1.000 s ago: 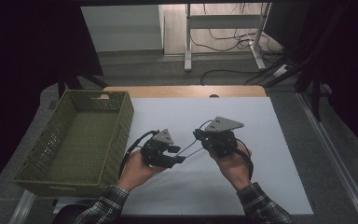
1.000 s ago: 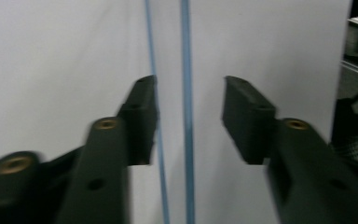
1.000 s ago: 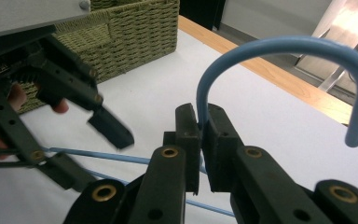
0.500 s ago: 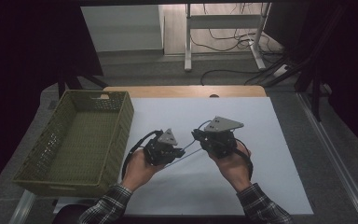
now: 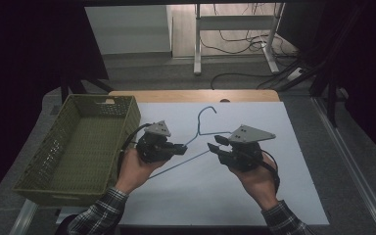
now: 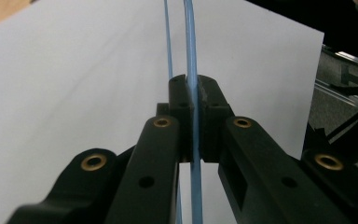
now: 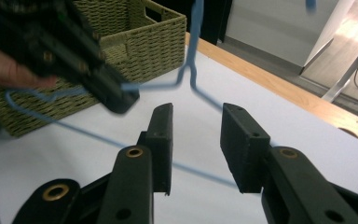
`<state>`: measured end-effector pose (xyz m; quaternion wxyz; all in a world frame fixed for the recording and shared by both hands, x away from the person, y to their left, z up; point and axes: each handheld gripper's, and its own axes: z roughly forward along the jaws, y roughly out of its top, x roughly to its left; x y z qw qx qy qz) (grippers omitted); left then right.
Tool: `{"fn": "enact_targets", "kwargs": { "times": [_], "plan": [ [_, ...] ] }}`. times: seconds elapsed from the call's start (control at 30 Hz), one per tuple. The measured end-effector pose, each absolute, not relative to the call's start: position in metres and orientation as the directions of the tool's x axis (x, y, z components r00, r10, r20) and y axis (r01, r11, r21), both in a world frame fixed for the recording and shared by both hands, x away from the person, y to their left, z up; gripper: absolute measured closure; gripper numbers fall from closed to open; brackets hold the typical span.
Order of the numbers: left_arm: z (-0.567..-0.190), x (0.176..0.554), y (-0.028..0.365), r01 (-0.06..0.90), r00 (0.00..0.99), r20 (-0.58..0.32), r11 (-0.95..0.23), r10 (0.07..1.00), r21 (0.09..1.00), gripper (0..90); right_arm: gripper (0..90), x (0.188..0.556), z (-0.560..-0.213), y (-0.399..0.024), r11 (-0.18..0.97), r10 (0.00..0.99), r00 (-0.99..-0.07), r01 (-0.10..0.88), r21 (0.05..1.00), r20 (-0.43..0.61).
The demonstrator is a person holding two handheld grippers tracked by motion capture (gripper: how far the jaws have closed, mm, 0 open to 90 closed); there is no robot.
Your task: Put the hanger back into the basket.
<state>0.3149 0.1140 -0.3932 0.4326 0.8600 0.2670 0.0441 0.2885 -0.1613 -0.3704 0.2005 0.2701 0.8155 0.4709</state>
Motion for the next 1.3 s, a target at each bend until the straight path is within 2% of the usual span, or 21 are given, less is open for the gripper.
{"fn": "enact_targets", "kwargs": {
  "times": [0.33, 0.57, 0.67, 0.73, 0.93, 1.1, 1.27, 1.3],
  "plan": [
    [-0.361, 0.313, 0.150, 0.408, 0.837, -0.131, -0.447, 0.531, 0.796, 86.8, 61.9, 0.277, -0.375, -0.182, 0.375, 0.626, -0.780, 0.299, 0.878, -0.001],
    [-0.348, 0.307, 0.207, 0.438, 0.783, -0.135, -0.384, 0.607, 0.813, 86.8, 60.5, 0.272, -0.381, -0.193, 0.346, 0.624, -0.780, 0.328, 0.879, 0.046],
    [-0.346, 0.300, 0.242, 0.455, 0.743, -0.132, -0.350, 0.657, 0.819, 86.8, 56.1, 0.267, -0.386, -0.200, 0.339, 0.623, -0.780, 0.342, 0.876, 0.064],
    [-0.346, 0.298, 0.251, 0.458, 0.733, -0.128, -0.345, 0.668, 0.819, 86.8, 54.2, 0.266, -0.388, -0.201, 0.339, 0.622, -0.780, 0.347, 0.874, 0.068],
    [-0.348, 0.285, 0.300, 0.481, 0.674, -0.125, -0.304, 0.728, 0.823, 86.7, 35.3, 0.259, -0.399, -0.207, 0.358, 0.619, -0.782, 0.364, 0.860, 0.074],
    [-0.358, 0.277, 0.334, 0.496, 0.638, -0.125, -0.281, 0.760, 0.821, 86.7, 12.6, 0.255, -0.408, -0.210, 0.369, 0.622, -0.777, 0.396, 0.841, 0.093],
    [-0.373, 0.274, 0.360, 0.526, 0.595, -0.132, -0.260, 0.793, 0.810, 86.7, 1.0, 0.247, -0.416, -0.216, 0.384, 0.635, -0.768, 0.407, 0.829, 0.083],
    [-0.376, 0.274, 0.365, 0.529, 0.587, -0.132, -0.255, 0.799, 0.810, 86.7, 1.0, 0.247, -0.416, -0.216, 0.384, 0.635, -0.768, 0.407, 0.829, 0.083]
  ]
}}
